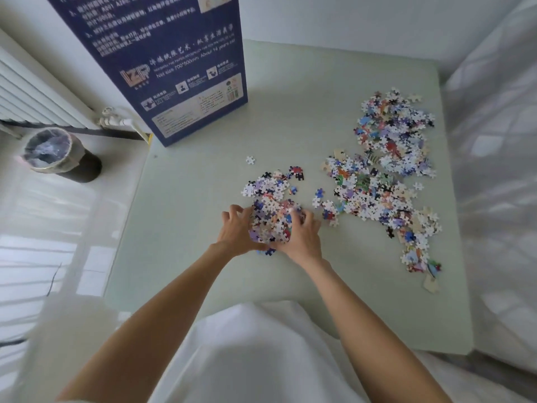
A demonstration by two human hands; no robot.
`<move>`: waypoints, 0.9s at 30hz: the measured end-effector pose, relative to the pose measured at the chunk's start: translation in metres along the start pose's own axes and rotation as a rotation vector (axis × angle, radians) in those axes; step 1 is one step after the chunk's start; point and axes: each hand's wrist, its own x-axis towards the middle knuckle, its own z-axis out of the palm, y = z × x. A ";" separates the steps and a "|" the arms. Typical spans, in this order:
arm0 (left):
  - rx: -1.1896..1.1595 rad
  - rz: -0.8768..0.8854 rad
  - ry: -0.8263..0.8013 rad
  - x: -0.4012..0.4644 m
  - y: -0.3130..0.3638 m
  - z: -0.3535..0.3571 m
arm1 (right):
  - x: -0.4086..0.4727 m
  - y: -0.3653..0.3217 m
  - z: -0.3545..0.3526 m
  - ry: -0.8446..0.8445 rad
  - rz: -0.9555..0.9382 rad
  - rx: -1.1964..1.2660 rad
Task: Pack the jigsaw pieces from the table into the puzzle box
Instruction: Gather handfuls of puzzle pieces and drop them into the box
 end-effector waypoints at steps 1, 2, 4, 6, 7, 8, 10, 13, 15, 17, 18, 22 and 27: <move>0.001 0.001 0.020 -0.002 0.002 0.003 | 0.001 -0.003 0.002 0.010 -0.027 -0.020; -0.001 0.003 0.041 -0.003 0.003 0.006 | 0.002 -0.004 0.003 0.023 -0.049 -0.037; -0.033 -0.006 0.081 -0.005 0.002 0.010 | 0.005 -0.004 0.005 0.045 -0.076 -0.049; -0.095 -0.025 0.113 -0.006 0.001 0.010 | 0.009 -0.001 0.005 0.053 -0.086 -0.038; -0.121 -0.034 0.119 -0.006 0.001 0.010 | 0.010 -0.001 0.004 0.052 -0.088 -0.036; -0.140 -0.041 0.123 -0.005 0.001 0.010 | 0.012 0.001 0.004 0.050 -0.089 -0.037; -0.164 -0.050 0.116 -0.003 0.002 0.009 | 0.015 0.004 0.002 0.049 -0.087 -0.032; -0.214 -0.056 0.090 0.001 0.002 0.007 | 0.022 0.010 -0.001 0.092 -0.094 -0.072; -0.227 -0.040 0.082 0.003 0.002 0.005 | 0.026 0.011 -0.002 0.130 -0.102 -0.112; -0.226 -0.013 0.078 0.006 0.002 0.004 | 0.028 0.009 -0.002 0.120 -0.090 -0.080; -0.225 -0.002 0.076 0.007 0.003 0.004 | 0.028 0.007 0.000 0.103 -0.084 -0.041; -0.250 0.024 0.024 0.008 0.003 0.001 | 0.027 0.001 0.005 0.046 -0.085 0.111; -0.242 0.049 -0.124 0.008 0.003 -0.002 | 0.026 0.000 0.001 0.029 -0.036 0.213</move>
